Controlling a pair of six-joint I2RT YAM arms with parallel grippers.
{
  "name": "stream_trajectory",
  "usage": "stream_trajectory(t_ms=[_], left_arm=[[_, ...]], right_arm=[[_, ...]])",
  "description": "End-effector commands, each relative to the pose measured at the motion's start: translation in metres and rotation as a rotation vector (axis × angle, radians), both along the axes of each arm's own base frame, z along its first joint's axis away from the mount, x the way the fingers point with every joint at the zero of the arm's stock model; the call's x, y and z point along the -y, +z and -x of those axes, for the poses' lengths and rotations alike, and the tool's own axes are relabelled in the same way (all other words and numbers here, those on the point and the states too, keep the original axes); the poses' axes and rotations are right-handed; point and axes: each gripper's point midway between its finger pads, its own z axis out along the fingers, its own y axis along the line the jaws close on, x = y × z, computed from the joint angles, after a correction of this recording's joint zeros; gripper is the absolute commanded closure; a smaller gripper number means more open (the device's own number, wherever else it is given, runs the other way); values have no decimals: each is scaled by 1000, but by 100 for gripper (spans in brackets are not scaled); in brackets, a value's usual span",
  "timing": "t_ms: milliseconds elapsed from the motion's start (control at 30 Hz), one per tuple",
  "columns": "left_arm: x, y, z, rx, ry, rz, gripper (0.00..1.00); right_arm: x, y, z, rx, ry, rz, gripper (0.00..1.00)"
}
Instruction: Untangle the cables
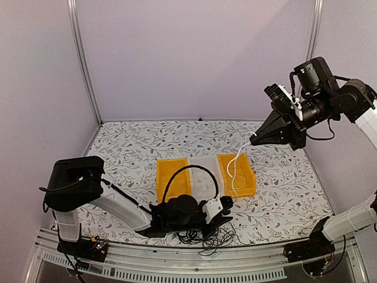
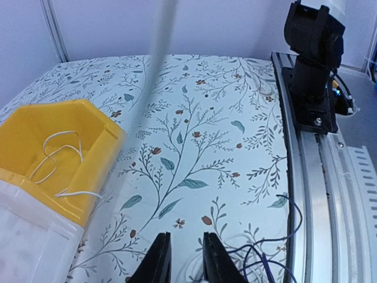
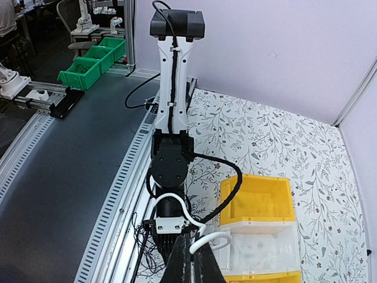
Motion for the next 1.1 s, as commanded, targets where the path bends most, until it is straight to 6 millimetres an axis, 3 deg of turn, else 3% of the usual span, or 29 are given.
stream_trajectory(t_ms=[0, 133, 267, 333, 633, 900, 1067], left_arm=[[-11, -9, 5, 5, -4, -53, 83], [-16, -12, 5, 3, 0, -71, 86], [-16, -12, 5, 2, 3, -70, 98], [-17, -9, 4, 7, 13, -66, 99], [-21, 20, 4, 38, 71, -5, 63], [-34, 57, 7, 41, 98, 94, 53], [-45, 78, 5, 51, 123, 142, 51]], right_arm=[[10, 13, -2, 53, -22, -23, 100], [19, 40, -10, 122, -75, -75, 100], [35, 84, -22, 196, -139, -165, 100], [37, 89, -28, 208, -164, -169, 100], [33, 38, -68, 186, -281, -103, 100], [43, -11, -108, 123, -386, -30, 100], [55, -39, -137, 87, -445, 7, 100]])
